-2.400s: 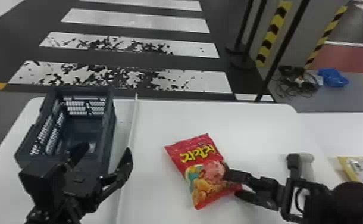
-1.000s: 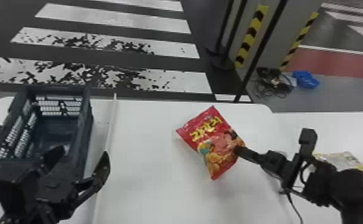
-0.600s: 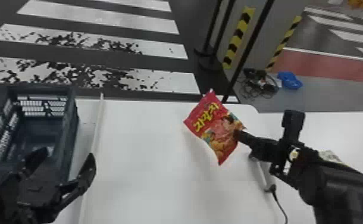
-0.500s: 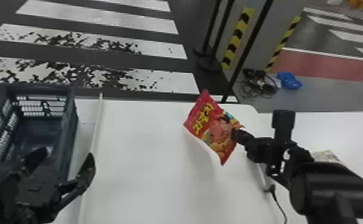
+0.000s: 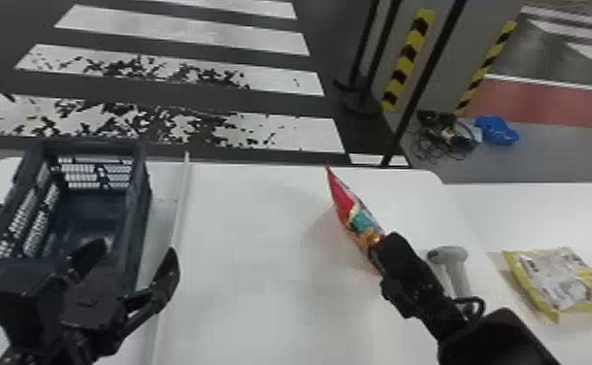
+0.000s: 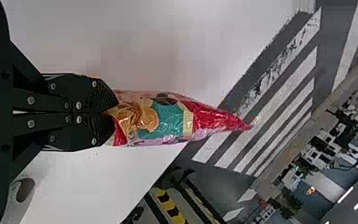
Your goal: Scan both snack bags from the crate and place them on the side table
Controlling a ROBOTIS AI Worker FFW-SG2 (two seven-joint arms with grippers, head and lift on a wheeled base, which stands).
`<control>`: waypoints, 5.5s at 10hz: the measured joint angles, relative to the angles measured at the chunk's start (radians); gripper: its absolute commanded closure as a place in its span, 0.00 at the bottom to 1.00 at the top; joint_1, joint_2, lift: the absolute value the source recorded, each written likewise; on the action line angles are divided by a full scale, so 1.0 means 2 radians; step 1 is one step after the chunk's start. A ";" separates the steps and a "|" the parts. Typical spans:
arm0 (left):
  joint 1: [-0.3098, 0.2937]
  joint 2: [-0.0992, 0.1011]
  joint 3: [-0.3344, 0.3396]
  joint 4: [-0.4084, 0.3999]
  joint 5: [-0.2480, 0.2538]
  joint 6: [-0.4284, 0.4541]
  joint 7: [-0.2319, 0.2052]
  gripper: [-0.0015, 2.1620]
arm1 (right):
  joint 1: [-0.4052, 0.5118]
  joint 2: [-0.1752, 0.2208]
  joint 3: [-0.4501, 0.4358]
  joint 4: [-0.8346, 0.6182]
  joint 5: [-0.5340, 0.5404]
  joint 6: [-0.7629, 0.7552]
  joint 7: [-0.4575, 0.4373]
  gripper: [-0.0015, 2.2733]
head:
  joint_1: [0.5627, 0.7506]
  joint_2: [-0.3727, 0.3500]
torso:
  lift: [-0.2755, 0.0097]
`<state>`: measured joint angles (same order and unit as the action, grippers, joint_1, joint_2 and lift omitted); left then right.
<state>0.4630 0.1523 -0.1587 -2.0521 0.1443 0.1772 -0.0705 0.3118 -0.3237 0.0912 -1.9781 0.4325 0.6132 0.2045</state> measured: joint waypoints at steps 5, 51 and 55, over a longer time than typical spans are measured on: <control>-0.003 0.002 0.000 0.004 0.002 0.000 -0.001 0.03 | 0.030 -0.005 -0.001 -0.081 -0.117 0.147 0.098 0.00 | 0.70 0.31 | 0.63; -0.007 -0.003 -0.006 0.014 0.001 0.006 -0.003 0.03 | -0.030 0.039 -0.237 0.087 -0.395 0.012 0.196 0.99 | 0.70 0.14 | 0.63; -0.007 -0.003 -0.005 0.016 0.002 0.006 -0.003 0.03 | 0.002 0.047 -0.236 0.069 -0.415 0.031 0.227 0.99 | 0.70 0.17 | 0.63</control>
<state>0.4494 0.1457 -0.1690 -2.0192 0.1486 0.1895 -0.0767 0.3160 -0.2288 -0.3809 -1.8393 -0.3984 0.6749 0.6581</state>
